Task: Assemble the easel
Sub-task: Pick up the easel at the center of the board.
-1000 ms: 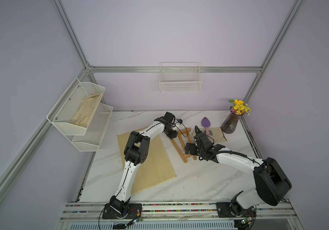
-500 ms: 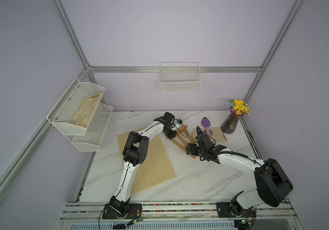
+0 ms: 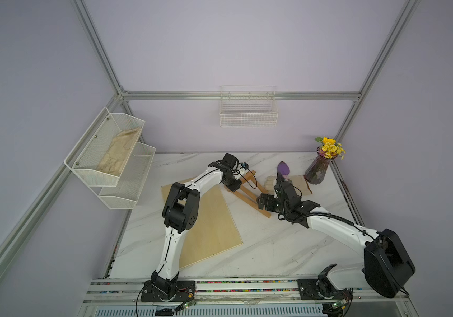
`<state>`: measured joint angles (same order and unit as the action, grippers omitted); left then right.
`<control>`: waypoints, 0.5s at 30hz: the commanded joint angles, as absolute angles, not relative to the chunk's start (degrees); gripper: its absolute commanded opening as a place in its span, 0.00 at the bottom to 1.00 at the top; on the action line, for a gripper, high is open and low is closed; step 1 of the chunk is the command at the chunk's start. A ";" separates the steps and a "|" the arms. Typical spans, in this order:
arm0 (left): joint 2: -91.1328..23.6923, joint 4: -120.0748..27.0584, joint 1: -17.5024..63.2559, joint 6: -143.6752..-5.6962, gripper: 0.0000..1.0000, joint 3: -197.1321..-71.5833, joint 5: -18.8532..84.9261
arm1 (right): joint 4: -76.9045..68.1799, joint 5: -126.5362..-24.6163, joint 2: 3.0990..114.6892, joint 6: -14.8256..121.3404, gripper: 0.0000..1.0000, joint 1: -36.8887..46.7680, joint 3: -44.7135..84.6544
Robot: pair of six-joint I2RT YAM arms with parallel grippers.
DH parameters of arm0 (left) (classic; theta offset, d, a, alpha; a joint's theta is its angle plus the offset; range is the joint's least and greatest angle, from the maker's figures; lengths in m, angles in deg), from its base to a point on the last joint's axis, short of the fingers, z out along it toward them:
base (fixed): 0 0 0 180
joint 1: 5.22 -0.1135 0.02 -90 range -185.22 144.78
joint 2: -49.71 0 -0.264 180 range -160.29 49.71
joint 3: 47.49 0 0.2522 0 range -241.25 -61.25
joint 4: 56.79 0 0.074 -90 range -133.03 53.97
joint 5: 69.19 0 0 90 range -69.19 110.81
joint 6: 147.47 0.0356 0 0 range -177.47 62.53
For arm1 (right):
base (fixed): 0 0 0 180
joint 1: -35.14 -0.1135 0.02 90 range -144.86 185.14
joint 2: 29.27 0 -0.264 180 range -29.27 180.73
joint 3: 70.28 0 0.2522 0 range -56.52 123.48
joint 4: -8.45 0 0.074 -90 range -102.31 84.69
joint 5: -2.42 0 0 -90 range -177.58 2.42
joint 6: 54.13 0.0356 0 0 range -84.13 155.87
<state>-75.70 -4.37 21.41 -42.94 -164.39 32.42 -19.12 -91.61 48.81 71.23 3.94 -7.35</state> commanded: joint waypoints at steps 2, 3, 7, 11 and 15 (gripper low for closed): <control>-66.32 -10.99 20.88 -50.02 0.03 -159.82 35.81 | -20.51 -92.54 44.42 71.82 0.97 4.23 -6.41; -65.41 -11.76 20.80 -51.45 0.02 -158.73 35.49 | -20.88 -92.58 43.63 71.76 0.97 4.27 -6.18; -60.56 -14.99 20.79 -58.06 0.01 -154.06 34.15 | -22.24 -93.44 40.02 70.91 0.97 4.39 -5.18; -55.83 -19.94 20.62 -67.32 0.00 -148.63 33.52 | -24.07 -94.55 36.49 69.64 0.97 4.34 -3.58; -51.66 -27.36 20.60 -78.48 0.00 -142.72 35.39 | -24.82 -95.92 33.78 68.67 0.97 4.38 -3.17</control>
